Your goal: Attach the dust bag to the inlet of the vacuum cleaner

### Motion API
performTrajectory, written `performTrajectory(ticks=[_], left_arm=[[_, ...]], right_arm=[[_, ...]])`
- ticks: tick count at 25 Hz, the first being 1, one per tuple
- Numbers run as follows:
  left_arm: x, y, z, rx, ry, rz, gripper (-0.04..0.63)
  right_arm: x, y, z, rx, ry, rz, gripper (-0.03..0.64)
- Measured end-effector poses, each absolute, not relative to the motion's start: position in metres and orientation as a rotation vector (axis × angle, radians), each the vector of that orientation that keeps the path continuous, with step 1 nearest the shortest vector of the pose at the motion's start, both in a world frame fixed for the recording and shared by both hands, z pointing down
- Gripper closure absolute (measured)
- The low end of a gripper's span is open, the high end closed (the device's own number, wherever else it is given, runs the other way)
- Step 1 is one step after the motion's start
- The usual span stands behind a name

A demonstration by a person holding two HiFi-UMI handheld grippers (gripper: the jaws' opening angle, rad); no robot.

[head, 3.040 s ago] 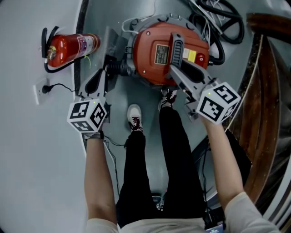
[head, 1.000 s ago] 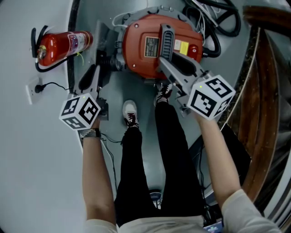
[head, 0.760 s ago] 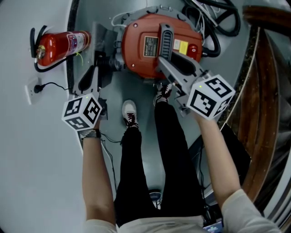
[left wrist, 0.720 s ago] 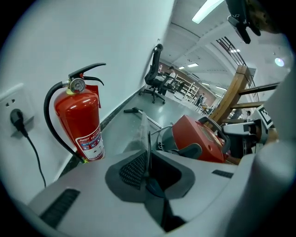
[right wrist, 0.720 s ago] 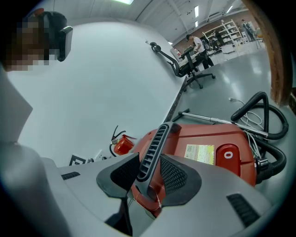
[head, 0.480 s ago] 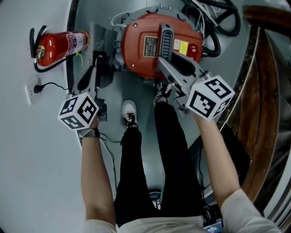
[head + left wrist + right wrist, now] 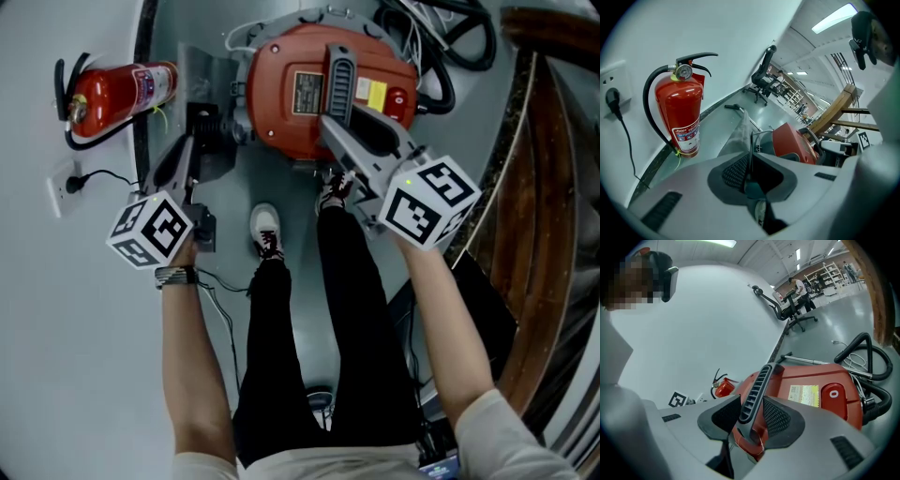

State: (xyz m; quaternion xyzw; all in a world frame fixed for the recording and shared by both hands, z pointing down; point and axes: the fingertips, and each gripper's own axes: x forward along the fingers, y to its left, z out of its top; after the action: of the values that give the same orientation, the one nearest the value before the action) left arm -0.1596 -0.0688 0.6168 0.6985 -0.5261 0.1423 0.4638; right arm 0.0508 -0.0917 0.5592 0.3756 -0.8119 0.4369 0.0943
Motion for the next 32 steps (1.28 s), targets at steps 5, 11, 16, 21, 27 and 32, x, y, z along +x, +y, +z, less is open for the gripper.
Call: performTrajectory(ticks=[5, 11, 16, 21, 27, 32], left_arm=[[-0.155, -0.069, 0.615, 1.746, -1.284, 0.4, 0.571], [-0.152, -0.068, 0.614, 1.758, -1.274, 0.42, 0.571], [-0.149, -0.067, 0.613, 1.768, -1.255, 0.434, 0.571], [-0.146, -0.066, 0.612, 1.78, -1.247, 0.451, 0.569], [-0.137, -0.065, 0.612, 1.788, -1.229, 0.466, 0.565], [-0.137, -0.065, 0.611, 1.779, -1.228, 0.451, 0.565]], right_arm=[[0.05, -0.091, 0.56, 1.101, -2.42, 1.297, 0.468], [0.05, -0.091, 0.561, 1.107, -2.424, 1.31, 0.468], [0.05, -0.09, 0.561, 1.118, -2.42, 1.321, 0.468], [0.048, -0.089, 0.563, 1.132, -2.409, 1.337, 0.468], [0.048, -0.089, 0.564, 1.125, -2.403, 1.345, 0.468], [0.048, -0.089, 0.564, 1.112, -2.399, 1.357, 0.468]])
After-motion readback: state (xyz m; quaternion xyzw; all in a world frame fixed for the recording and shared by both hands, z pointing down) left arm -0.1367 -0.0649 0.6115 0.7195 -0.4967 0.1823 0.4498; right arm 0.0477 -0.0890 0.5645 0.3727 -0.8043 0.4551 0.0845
